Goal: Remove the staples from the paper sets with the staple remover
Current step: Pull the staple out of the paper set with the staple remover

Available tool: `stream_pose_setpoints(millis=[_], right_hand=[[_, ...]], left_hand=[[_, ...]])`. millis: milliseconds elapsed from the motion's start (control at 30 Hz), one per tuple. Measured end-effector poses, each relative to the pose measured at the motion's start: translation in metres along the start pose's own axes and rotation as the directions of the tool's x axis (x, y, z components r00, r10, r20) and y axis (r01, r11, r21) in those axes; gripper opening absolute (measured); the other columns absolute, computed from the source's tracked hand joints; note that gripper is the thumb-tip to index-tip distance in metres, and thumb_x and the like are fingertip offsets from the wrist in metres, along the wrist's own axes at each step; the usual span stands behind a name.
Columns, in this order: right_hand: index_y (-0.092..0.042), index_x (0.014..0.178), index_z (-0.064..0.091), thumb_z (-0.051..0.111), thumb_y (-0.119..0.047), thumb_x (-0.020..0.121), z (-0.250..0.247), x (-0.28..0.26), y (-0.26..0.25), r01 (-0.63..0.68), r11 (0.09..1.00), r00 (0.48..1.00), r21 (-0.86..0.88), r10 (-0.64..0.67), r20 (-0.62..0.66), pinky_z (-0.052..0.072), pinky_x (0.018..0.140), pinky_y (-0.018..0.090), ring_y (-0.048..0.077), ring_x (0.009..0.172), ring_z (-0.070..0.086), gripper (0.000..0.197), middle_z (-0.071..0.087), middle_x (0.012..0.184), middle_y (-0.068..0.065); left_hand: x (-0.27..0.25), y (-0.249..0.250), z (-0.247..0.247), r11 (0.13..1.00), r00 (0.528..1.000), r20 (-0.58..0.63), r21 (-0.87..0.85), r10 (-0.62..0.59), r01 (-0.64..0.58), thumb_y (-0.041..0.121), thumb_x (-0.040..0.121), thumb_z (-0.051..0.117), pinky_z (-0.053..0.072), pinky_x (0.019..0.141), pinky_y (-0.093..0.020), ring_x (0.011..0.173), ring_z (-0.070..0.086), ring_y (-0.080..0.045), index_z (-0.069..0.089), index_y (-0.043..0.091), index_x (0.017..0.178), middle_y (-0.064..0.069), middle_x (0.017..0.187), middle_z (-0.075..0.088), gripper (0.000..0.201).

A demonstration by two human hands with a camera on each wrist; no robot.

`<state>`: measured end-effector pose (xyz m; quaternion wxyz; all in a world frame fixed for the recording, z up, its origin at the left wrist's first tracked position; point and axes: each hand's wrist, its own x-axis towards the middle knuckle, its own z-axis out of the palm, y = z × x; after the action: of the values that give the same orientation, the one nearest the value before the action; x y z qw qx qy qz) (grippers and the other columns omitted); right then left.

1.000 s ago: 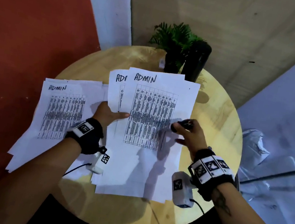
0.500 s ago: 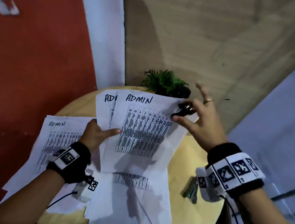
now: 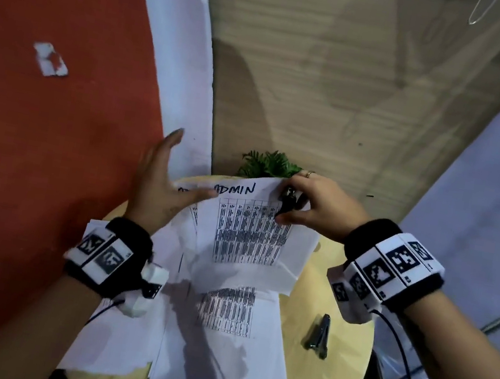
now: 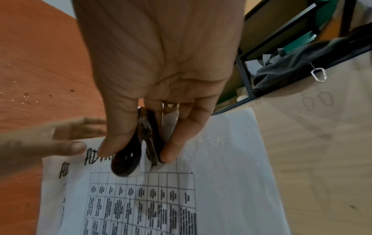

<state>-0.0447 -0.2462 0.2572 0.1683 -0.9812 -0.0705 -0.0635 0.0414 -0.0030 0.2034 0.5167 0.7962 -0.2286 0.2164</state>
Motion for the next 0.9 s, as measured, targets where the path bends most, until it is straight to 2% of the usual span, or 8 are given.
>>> stream_pose_setpoints(millis=[67, 167, 300, 467, 567, 700, 767, 900], right_hand=[[-0.023, 0.110, 0.059, 0.074, -0.042, 0.072, -0.007, -0.002, -0.009, 0.005, 1.000, 1.000, -0.019, -0.005, 0.006, 0.048, 0.082, 0.043, 0.021, 0.090, 0.057, 0.045, 0.055, 0.103, 0.000], [-0.023, 0.108, 0.061, 0.075, -0.039, 0.072, -0.017, -0.007, -0.023, 0.036, 0.999, 0.999, -0.017, -0.036, -0.014, 0.048, 0.080, 0.043, 0.017, 0.083, 0.053, 0.042, 0.057, 0.100, -0.001], [-0.020, 0.105, 0.062, 0.078, -0.035, 0.069, -0.026, -0.017, -0.037, 0.090, 0.996, 0.994, 0.001, -0.090, -0.054, 0.047, 0.077, 0.043, 0.012, 0.076, 0.045, 0.042, 0.050, 0.092, -0.007], [-0.020, 0.107, 0.063, 0.078, -0.037, 0.068, -0.025, -0.022, -0.047, 0.148, 0.989, 0.988, -0.007, -0.148, -0.052, 0.048, 0.076, 0.045, 0.009, 0.079, 0.042, 0.046, 0.048, 0.093, -0.011], [-0.018, 0.106, 0.064, 0.079, -0.036, 0.066, -0.023, -0.025, -0.047, 0.174, 0.984, 0.981, 0.031, -0.171, -0.093, 0.047, 0.078, 0.046, 0.009, 0.082, 0.043, 0.047, 0.049, 0.100, -0.007], [-0.019, 0.105, 0.065, 0.082, -0.034, 0.063, -0.016, -0.032, -0.048, 0.220, 0.968, 0.952, 0.124, -0.184, -0.246, 0.049, 0.081, 0.046, 0.017, 0.105, 0.052, 0.047, 0.043, 0.131, 0.001], [-0.018, 0.107, 0.065, 0.079, -0.034, 0.065, -0.011, -0.035, -0.052, 0.256, 0.959, 0.906, 0.121, -0.195, -0.375, 0.053, 0.075, 0.046, 0.015, 0.110, 0.052, 0.047, 0.040, 0.135, 0.002], [-0.010, 0.110, 0.064, 0.071, -0.029, 0.072, -0.006, -0.038, -0.062, 0.380, 0.923, 0.787, 0.056, -0.291, -0.543, 0.055, 0.069, 0.045, 0.022, 0.099, 0.061, 0.043, 0.057, 0.122, 0.006]], left_hand=[[0.008, 0.038, -0.007, 0.907, 0.971, 0.056, 0.349, 0.233, -0.238, 0.065, 0.056, 0.071, 0.027, 0.095, -0.033, 0.122, 0.037, -0.016, 0.051, 0.022, 0.132, 0.003, 0.131, 0.050, 0.090], [0.012, 0.072, 0.000, 0.767, 0.945, 0.283, 0.565, 0.165, -0.303, 0.062, 0.070, 0.067, 0.020, 0.098, -0.038, 0.128, 0.034, -0.017, 0.054, 0.031, 0.128, 0.008, 0.132, 0.053, 0.067], [0.003, 0.089, 0.007, 0.696, 0.953, 0.286, 0.664, 0.102, -0.274, 0.056, 0.082, 0.060, 0.019, 0.103, -0.045, 0.122, 0.042, -0.019, 0.059, 0.030, 0.121, 0.006, 0.119, 0.062, 0.047], [-0.005, 0.092, 0.000, 0.754, 0.951, 0.253, 0.586, 0.177, -0.296, 0.038, 0.087, 0.063, 0.021, 0.102, -0.045, 0.108, 0.053, -0.021, 0.070, 0.027, 0.100, 0.006, 0.097, 0.068, 0.018], [-0.004, 0.093, -0.007, 0.819, 0.952, 0.263, 0.503, 0.158, -0.275, 0.039, 0.087, 0.062, 0.027, 0.100, -0.043, 0.101, 0.058, -0.022, 0.071, 0.026, 0.100, 0.004, 0.097, 0.071, 0.020], [0.000, 0.095, -0.016, 0.849, 0.934, 0.320, 0.438, 0.159, -0.295, 0.041, 0.088, 0.060, 0.029, 0.076, -0.033, 0.081, 0.058, -0.023, 0.055, 0.029, 0.068, 0.009, 0.061, 0.049, 0.024], [0.005, 0.096, -0.021, 0.885, 0.929, 0.346, 0.381, 0.133, -0.268, 0.041, 0.088, 0.061, 0.028, 0.071, -0.032, 0.074, 0.055, -0.022, 0.049, 0.029, 0.066, 0.011, 0.055, 0.043, 0.028], [0.012, 0.094, -0.027, 0.951, 0.925, 0.360, 0.226, 0.119, -0.210, 0.054, 0.073, 0.061, 0.044, 0.068, -0.037, 0.066, 0.057, -0.028, 0.061, 0.023, 0.072, 0.008, 0.053, 0.048, 0.031]])
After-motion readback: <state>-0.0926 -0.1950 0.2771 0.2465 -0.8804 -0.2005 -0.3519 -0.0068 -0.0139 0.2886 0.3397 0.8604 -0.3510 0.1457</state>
